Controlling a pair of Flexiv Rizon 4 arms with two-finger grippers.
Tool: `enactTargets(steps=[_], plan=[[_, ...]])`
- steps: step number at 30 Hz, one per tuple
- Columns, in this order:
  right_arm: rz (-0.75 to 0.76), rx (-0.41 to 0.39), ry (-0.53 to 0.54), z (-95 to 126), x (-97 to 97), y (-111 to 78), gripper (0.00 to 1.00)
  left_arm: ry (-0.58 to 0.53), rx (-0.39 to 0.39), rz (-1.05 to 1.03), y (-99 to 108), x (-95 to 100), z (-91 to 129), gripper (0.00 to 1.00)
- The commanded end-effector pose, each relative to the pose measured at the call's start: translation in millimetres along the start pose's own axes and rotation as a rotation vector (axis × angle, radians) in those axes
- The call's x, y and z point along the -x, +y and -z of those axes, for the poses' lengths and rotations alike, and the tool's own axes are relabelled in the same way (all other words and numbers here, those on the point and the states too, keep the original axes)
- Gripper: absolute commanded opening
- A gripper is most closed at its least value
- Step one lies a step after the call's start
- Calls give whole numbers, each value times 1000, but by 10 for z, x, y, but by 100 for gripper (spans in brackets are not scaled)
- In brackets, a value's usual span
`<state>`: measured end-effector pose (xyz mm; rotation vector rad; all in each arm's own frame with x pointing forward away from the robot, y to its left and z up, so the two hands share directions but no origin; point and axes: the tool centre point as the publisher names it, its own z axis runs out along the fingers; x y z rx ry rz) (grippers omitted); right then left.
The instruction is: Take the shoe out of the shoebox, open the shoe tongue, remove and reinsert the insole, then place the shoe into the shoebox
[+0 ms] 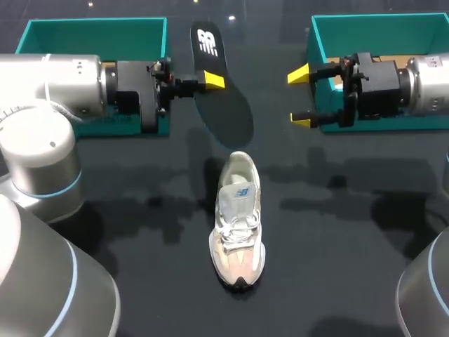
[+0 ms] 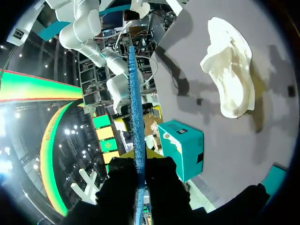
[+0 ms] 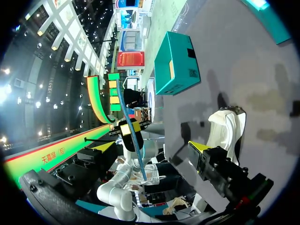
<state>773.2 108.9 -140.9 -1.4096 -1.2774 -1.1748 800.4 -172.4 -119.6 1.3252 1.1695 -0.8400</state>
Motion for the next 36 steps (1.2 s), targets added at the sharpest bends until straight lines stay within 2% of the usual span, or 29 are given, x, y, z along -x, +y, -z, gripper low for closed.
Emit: enactTargets(steps=[1,5,14,15,16,20,27,36], plan=[[-1,1,-2,-16,4,-2,100,12,76,-37,-30,-84,-154,0],[7,1,-5,-63,-3,-29,100,1,58,9,0,-101,-212,0],[81,-16,48,-329,97,-272,100,-4,28,45,-26,-103,-347,0],[42,35,64,-358,121,-298,100,-4,26,45,-28,-109,-361,0],[42,36,113,-362,134,-303,100,-3,25,46,-25,-119,-367,0],[42,36,113,-362,134,-303,100,1,17,68,-14,-166,-376,0],[42,36,113,-362,134,-303,100,-18,-42,112,65,-285,-409,0],[73,-38,68,-538,23,-311,100,-37,-65,91,45,-330,-436,0]])
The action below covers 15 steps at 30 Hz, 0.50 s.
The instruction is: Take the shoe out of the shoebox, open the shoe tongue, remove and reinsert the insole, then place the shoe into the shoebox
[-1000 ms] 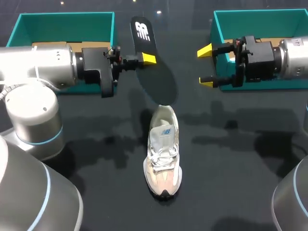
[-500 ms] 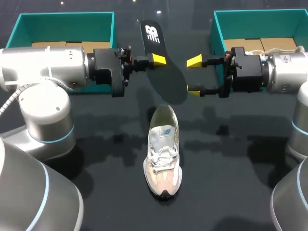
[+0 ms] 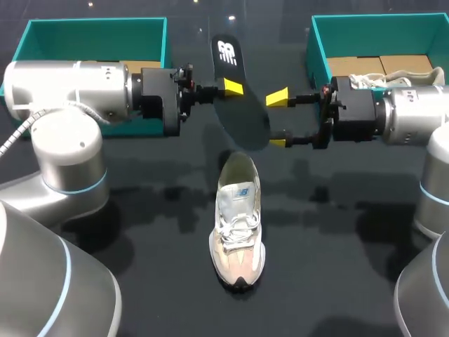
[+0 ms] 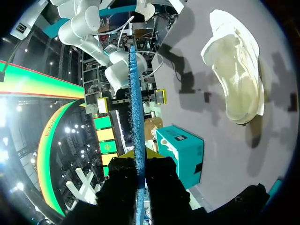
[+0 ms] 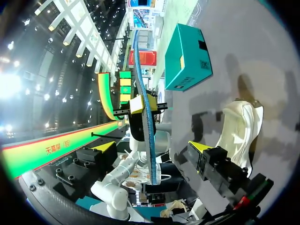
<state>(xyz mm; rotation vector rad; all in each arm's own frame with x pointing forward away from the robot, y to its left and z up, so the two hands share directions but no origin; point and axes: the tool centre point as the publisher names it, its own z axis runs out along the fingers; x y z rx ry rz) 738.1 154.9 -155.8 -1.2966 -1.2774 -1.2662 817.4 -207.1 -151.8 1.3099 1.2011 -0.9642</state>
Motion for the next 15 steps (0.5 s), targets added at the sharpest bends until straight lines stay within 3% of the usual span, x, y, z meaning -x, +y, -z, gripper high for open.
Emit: enactTargets(steps=[1,5,6,7,11,15], plan=[[3,-38,-28,-114,-53,81,100,-13,-10,-2,14,-38,-32,0],[15,-56,-38,-166,-76,95,100,-24,-31,10,-8,-51,-51,0],[19,-63,-36,-182,-72,103,95,-24,-31,10,-18,-52,-58,0],[21,-68,-36,-195,-64,113,83,-25,-33,10,-23,-53,-64,0],[23,-93,-44,-260,-52,143,62,-31,-42,16,-20,-53,-80,0],[19,-97,-51,-280,-41,164,52,-43,-50,14,-18,-26,-80,0]])
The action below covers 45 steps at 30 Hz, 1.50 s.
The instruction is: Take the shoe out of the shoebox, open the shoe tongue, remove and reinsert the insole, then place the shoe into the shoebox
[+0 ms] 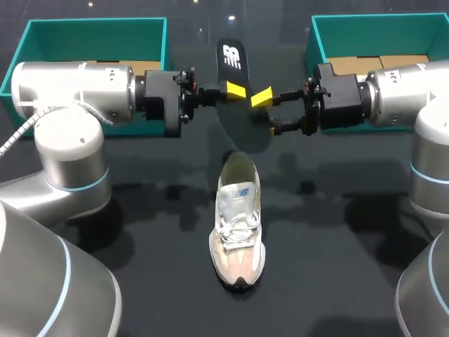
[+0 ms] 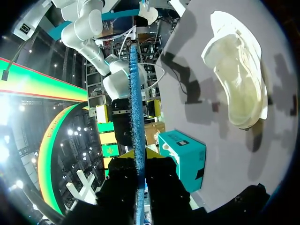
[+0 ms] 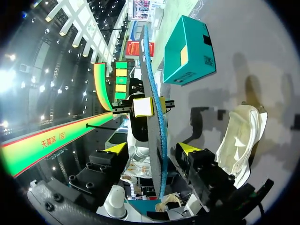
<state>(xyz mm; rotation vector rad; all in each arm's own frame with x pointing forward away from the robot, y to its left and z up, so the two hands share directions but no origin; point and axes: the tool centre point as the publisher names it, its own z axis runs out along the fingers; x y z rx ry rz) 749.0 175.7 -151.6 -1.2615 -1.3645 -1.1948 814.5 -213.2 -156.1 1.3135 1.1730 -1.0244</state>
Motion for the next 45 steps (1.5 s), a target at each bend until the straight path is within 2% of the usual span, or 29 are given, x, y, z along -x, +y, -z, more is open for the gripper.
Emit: enactTargets(steps=[1,8,20,30,33,40,41,42,45], plan=[[-4,-16,-6,-66,16,78,50,-11,-8,-3,22,6,-16,0],[-14,-16,2,-93,78,102,42,-13,-6,-8,9,13,-41,0],[-15,-17,9,-162,130,78,36,-16,-7,-20,11,-17,-73,0],[-8,-17,14,-171,131,62,13,-7,-7,-14,4,-47,-88,0],[-5,-18,17,-178,130,60,0,-5,-5,-15,1,-47,-93,0],[10,-16,23,-180,126,45,0,9,-9,-18,-15,-65,-115,0],[12,-12,21,-177,124,42,0,12,-11,-15,-22,-62,-108,15],[15,-9,20,-170,120,37,0,13,-15,-9,-27,-53,-86,100],[21,0,18,-133,114,27,0,19,-10,1,-51,-32,29,100]])
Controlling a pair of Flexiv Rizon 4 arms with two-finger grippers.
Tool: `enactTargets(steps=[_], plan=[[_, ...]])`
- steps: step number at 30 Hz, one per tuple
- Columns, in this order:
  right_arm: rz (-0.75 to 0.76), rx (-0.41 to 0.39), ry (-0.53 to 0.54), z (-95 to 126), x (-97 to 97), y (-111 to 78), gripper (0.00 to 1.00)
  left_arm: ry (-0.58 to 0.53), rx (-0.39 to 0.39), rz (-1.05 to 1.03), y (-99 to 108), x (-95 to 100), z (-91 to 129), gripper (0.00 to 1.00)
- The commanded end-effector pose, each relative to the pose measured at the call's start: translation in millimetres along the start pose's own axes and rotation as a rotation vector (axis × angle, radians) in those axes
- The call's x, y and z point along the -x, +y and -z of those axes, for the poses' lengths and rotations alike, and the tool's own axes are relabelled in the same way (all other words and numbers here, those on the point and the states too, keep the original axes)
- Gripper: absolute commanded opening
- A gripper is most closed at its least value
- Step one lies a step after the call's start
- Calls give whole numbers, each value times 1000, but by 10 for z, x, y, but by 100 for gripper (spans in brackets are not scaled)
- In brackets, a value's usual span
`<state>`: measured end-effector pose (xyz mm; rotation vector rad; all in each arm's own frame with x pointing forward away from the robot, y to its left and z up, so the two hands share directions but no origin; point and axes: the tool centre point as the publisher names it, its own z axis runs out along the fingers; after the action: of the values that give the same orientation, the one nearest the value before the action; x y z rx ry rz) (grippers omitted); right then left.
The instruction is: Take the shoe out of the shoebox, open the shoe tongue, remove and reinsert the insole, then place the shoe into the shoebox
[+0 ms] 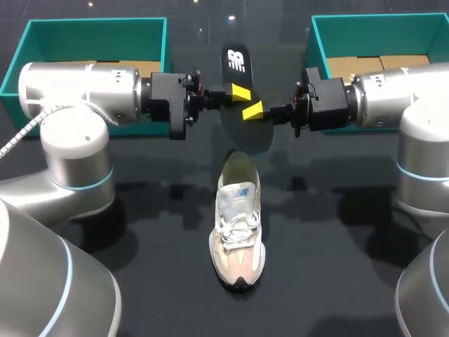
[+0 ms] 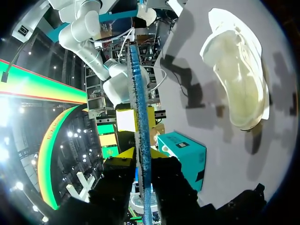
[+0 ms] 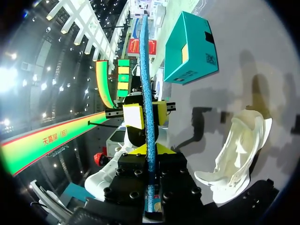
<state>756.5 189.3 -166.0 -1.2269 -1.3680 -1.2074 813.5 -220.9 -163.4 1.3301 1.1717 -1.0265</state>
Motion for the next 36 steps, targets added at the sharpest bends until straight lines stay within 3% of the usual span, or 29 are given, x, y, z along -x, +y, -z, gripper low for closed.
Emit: enactTargets(steps=[1,4,7,19,23,31,33,34,36], plan=[[6,15,-5,31,-19,-39,0,24,-3,12,-36,26,156,100],[11,21,-10,73,-23,-37,0,77,-19,83,-28,-26,336,100],[27,30,-15,97,-24,-36,0,241,-25,254,5,-105,536,100],[22,44,-13,112,-17,-36,0,241,-25,254,5,-105,536,100],[29,63,-19,187,-5,13,0,440,78,437,-170,-165,431,100],[65,68,-58,192,-10,140,0,644,260,787,-485,-264,870,100],[60,74,-39,188,25,188,0,788,373,818,-507,-298,937,100],[60,74,-39,188,25,188,0,926,541,813,-525,-326,947,100],[60,74,-39,188,25,188,0,926,541,813,-525,-326,947,100]])
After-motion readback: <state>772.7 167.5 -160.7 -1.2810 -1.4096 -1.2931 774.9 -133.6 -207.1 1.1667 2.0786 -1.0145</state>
